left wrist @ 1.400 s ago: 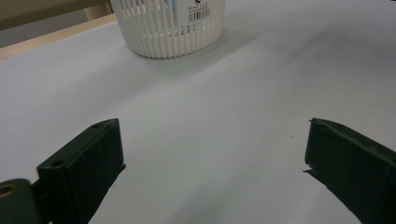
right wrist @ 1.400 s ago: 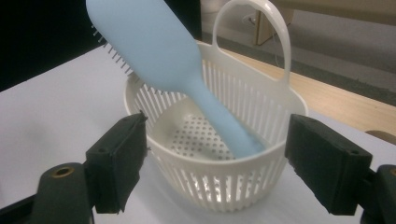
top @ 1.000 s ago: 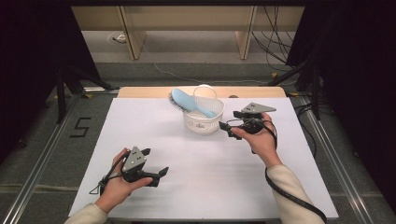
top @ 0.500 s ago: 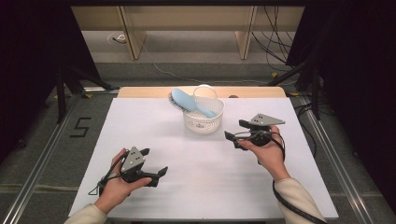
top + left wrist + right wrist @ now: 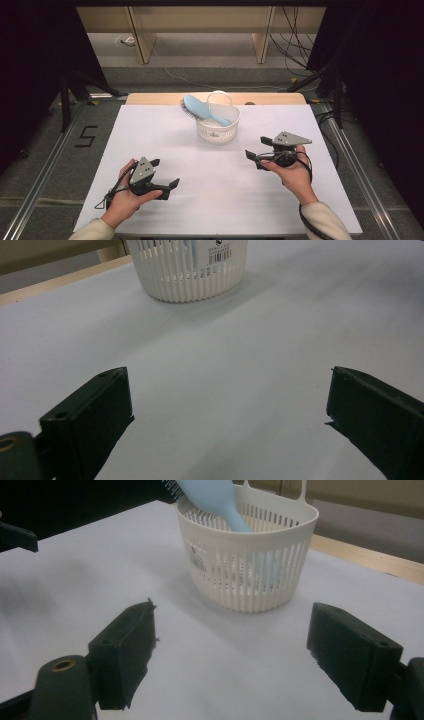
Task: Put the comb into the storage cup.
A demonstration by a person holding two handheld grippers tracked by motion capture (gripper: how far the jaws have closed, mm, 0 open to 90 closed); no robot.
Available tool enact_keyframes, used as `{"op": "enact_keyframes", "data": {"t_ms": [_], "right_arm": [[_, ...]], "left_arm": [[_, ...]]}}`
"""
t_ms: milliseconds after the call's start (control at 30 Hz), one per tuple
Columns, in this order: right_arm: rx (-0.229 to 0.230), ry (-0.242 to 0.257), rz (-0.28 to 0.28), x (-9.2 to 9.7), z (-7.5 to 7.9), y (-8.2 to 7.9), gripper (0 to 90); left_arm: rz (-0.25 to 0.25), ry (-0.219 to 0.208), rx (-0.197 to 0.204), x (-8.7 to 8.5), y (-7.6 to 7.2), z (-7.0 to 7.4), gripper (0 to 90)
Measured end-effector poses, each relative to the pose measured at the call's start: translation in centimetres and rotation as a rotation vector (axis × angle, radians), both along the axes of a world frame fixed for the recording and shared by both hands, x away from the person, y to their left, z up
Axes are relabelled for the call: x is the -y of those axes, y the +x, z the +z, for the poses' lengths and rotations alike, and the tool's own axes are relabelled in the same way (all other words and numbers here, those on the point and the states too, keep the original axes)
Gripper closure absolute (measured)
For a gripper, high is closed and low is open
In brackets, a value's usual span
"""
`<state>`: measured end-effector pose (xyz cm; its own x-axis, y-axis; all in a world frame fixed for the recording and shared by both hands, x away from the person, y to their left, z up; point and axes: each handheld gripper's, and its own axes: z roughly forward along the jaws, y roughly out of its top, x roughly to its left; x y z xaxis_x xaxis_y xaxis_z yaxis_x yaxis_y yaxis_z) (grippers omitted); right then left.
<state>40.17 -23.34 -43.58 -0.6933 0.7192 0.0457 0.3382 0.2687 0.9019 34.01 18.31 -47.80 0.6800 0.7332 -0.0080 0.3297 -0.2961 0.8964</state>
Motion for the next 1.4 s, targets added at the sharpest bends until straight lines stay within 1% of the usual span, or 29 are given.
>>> {"op": "enact_keyframes", "data": {"t_ms": [100, 533, 633, 900, 1100, 1400], "right_arm": [[-0.006, 0.002, -0.002, 0.2, -0.2, -0.4, 20.0], [0.004, -0.003, 0.005, 1.2, -0.6, -2.1, 19.0], [0.005, -0.01, 0.009, 1.5, -0.8, -2.5, 18.3], [0.013, 0.002, -0.003, 2.5, -0.8, -3.5, 17.7], [0.008, -0.006, -0.005, 3.2, -1.2, -4.2, 17.5], [0.011, -0.002, -0.017, 4.2, -1.4, -5.2, 17.5]], "left_arm": [[0.001, 0.0, -0.001, 0.0, 0.0, 0.0, 3.8], [0.006, 0.002, -0.002, -0.1, 0.0, 0.0, 3.8], [0.007, -0.001, -0.002, -0.1, 0.0, 0.0, 3.8], [0.016, -0.001, 0.0, -0.2, 0.1, 0.0, 3.8], [0.016, -0.002, -0.002, -0.2, 0.1, 0.0, 3.8], [0.017, -0.001, -0.001, -0.2, 0.1, 0.0, 3.8]]}}
